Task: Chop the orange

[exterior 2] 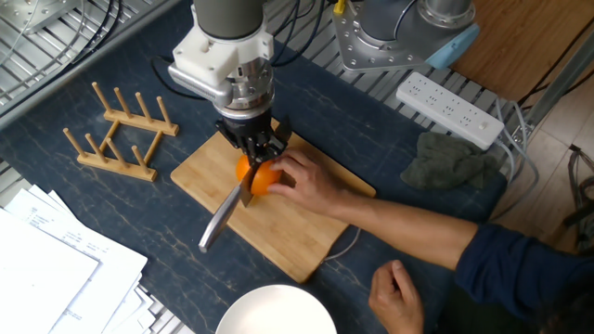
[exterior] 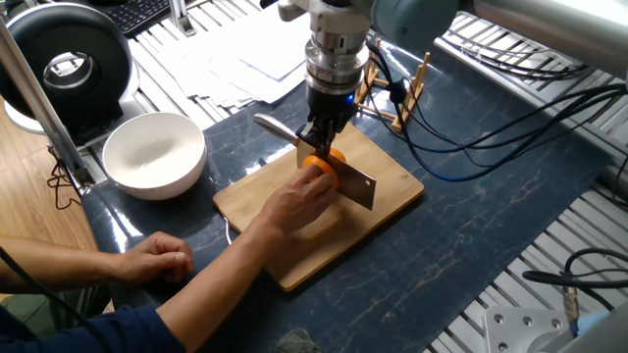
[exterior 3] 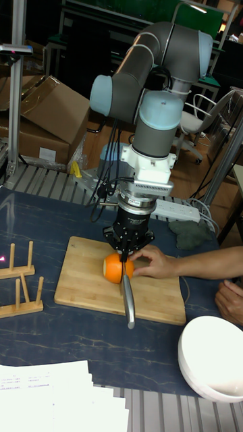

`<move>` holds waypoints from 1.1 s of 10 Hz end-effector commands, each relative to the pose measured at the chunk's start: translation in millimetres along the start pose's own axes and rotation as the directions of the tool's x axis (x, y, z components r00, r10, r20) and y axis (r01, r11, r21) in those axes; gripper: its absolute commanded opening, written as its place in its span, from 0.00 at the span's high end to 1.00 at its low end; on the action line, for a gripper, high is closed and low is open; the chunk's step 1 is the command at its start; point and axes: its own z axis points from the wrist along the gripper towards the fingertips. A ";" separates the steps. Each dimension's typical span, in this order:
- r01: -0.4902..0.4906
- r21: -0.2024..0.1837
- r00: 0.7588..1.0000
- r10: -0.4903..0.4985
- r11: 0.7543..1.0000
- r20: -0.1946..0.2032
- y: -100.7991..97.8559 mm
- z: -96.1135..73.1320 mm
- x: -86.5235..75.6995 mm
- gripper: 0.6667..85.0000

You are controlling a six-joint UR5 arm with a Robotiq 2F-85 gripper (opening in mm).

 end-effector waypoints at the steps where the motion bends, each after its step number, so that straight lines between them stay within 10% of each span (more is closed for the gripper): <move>1: 0.004 -0.018 1.000 -0.004 1.000 0.014 0.2 -4.8 -6.9 0.99; 11: 0.007 -0.047 1.000 -0.005 0.999 0.030 -1.0 -5.4 -29.6 0.99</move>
